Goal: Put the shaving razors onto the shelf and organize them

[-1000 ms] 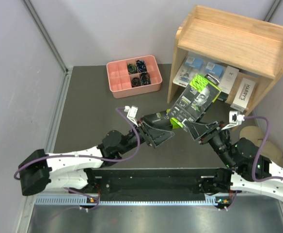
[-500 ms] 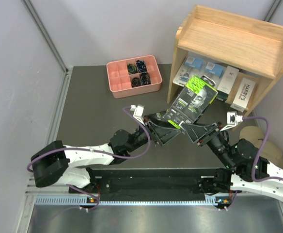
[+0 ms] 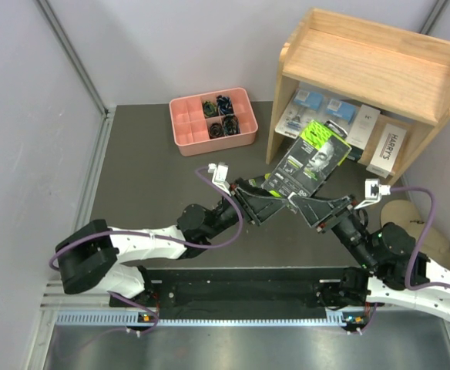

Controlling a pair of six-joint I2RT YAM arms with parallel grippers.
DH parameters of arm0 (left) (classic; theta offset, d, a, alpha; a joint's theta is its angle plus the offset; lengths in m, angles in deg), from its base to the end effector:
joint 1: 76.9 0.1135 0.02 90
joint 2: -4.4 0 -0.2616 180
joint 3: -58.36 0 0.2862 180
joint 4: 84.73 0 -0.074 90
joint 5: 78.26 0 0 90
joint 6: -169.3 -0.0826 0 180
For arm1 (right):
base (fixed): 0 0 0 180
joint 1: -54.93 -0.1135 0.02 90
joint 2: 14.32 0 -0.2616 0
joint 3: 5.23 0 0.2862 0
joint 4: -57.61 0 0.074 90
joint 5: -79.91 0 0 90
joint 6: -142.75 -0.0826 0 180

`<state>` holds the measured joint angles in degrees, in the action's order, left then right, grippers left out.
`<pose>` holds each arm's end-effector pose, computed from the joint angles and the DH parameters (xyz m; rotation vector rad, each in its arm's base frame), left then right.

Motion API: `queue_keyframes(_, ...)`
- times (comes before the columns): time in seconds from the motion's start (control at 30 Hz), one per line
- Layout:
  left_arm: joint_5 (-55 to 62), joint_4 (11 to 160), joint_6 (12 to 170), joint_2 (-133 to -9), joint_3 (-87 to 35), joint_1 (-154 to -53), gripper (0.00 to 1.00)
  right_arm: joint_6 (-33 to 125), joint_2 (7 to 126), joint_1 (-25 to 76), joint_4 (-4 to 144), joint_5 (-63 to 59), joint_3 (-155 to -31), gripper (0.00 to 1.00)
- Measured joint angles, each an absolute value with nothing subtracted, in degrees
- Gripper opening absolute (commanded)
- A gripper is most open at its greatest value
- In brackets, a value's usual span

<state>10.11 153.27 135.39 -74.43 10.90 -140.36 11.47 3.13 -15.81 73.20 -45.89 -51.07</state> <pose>0.1559 -0.3174 0.2913 0.1148 1.3106 -1.8506 0.0983 0.1348 0.3593 0.1906 1.4881 1.1934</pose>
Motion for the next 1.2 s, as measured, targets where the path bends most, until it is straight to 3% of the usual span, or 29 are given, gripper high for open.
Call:
queue_keyframes(0.1, 10.09, 153.92, 135.61, -74.89, 10.9, -140.27, 0.87, 11.14, 2.93, -15.81, 73.12, -45.91, -50.94, 0.02)
queue_keyframes(0.17, 10.11, 154.16, 135.9, -74.95, 10.9, -140.16, 0.91, 11.03, 2.45, -15.81, 73.07, -45.78, -50.54, 0.02)
queue_keyframes(0.6, 8.76, 154.8, 135.87, -76.68, 8.3, -139.44, 0.84, 10.55, 1.01, -15.81, 74.04, -45.34, -50.3, 0.02)
queue_keyframes(0.9, 6.35, 157.16, 137.8, -79.41, 7.03, -139.07, 0.54, 10.25, 0.59, -15.81, 74.25, -44.97, -50.3, 0.03)
queue_keyframes(0.93, 6.26, 157.38, 138.06, -79.52, 6.92, -139.01, 0.47, 10.16, 0.35, -15.81, 74.08, -44.81, -50.3, 0.03)
queue_keyframes(0.97, 6.13, 157.49, 138.43, -79.59, 6.81, -138.96, 0.29, 10.16, 0.29, -15.81, 74.08, -44.79, -50.3, 0.03)
queue_keyframes(1.07, 5.98, 157.75, 138.87, -79.76, 6.77, -138.92, 0.07, 10.11, 0.31, -15.81, 74.08, -44.86, -50.3, 0.04)
queue_keyframes(1.2, 6.05, 157.84, 139.22, -79.87, 6.77, -138.92, 0.0, 10.11, 0.31, -15.81, 74.12, -44.99, -50.3, 0.12)
